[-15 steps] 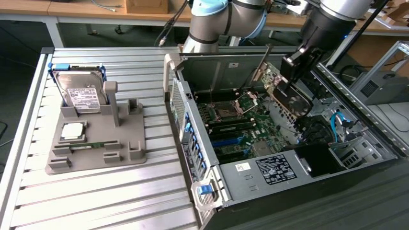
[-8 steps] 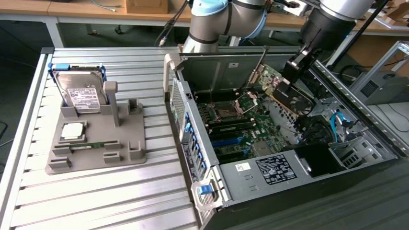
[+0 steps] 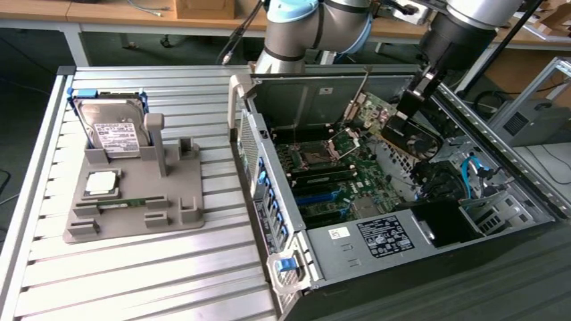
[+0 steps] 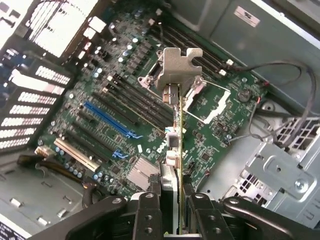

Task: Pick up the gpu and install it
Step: 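Insert the gpu into the slot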

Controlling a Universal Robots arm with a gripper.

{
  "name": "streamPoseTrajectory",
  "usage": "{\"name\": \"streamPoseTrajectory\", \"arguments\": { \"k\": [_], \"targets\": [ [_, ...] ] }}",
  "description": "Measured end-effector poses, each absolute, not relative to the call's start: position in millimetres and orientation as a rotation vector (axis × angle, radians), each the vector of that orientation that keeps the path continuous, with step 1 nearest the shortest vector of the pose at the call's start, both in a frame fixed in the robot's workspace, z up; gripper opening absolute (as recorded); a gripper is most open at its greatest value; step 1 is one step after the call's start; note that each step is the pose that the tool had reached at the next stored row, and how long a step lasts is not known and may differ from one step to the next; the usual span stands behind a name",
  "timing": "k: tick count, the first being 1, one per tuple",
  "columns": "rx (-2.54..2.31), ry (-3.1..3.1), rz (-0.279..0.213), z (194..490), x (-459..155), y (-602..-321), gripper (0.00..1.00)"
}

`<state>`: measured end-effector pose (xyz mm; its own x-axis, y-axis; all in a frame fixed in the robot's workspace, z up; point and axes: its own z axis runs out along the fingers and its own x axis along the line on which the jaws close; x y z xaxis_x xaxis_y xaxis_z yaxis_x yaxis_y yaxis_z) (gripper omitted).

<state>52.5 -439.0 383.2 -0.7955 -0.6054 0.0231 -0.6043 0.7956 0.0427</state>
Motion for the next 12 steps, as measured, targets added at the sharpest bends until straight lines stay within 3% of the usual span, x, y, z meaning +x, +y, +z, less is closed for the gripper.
{"name": "streamPoseTrajectory", "arguments": {
  "k": [12],
  "targets": [
    [1.328,-2.803,-0.043,382.5,52.5,-438.9,0.27]
  ]
}}
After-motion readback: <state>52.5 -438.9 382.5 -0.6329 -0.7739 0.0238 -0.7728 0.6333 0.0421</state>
